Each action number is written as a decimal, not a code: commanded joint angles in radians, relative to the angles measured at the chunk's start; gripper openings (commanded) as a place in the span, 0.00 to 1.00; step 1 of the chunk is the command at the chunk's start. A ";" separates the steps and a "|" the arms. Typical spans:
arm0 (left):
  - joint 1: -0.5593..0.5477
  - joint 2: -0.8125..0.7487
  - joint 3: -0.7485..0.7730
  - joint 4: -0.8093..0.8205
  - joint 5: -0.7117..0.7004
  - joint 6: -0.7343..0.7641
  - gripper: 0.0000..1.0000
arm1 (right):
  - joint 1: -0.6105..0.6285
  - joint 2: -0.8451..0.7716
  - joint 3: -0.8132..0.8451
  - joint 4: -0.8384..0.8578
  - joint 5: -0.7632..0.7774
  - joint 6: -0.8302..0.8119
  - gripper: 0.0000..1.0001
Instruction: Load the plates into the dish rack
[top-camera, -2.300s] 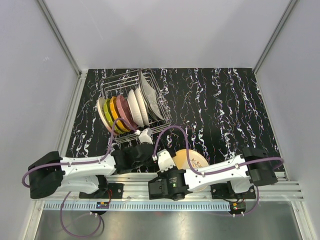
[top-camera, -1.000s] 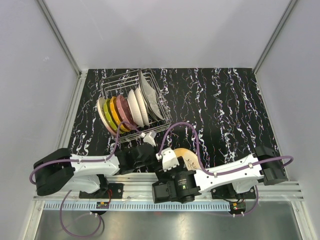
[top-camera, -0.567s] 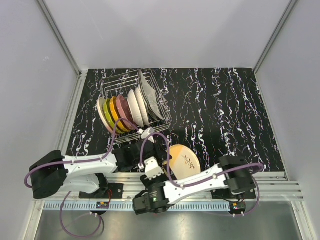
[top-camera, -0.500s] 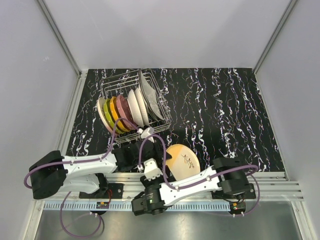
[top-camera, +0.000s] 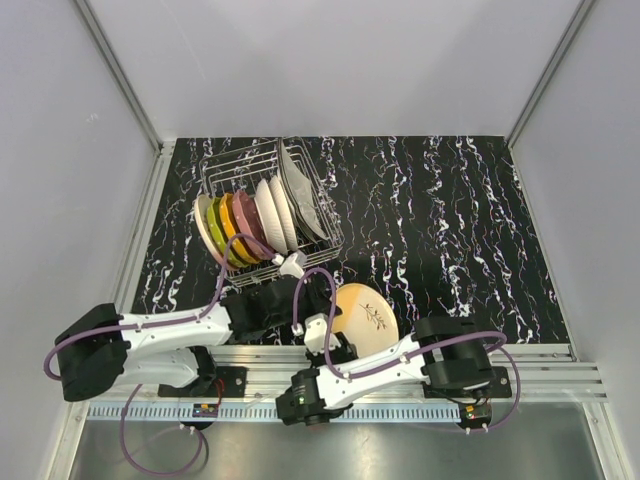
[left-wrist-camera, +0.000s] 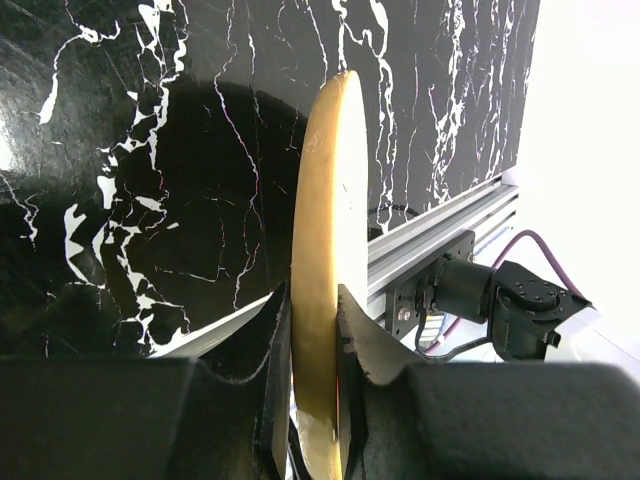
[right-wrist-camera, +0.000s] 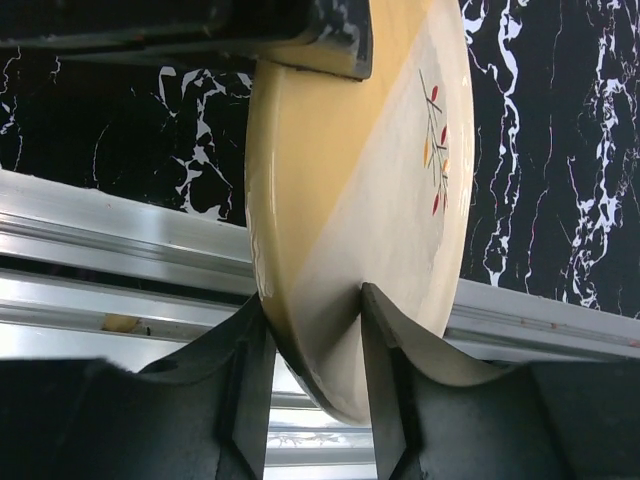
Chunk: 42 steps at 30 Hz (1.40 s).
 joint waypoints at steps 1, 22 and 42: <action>-0.002 -0.054 0.033 0.011 0.018 0.007 0.00 | -0.015 0.040 0.044 -0.251 0.036 0.119 0.35; -0.003 -0.034 0.130 -0.132 -0.013 0.149 0.84 | -0.012 -0.177 0.127 -0.246 0.122 0.036 0.00; -0.003 -0.124 0.351 -0.405 -0.120 0.404 0.99 | -0.018 -0.464 -0.021 0.008 0.168 -0.152 0.01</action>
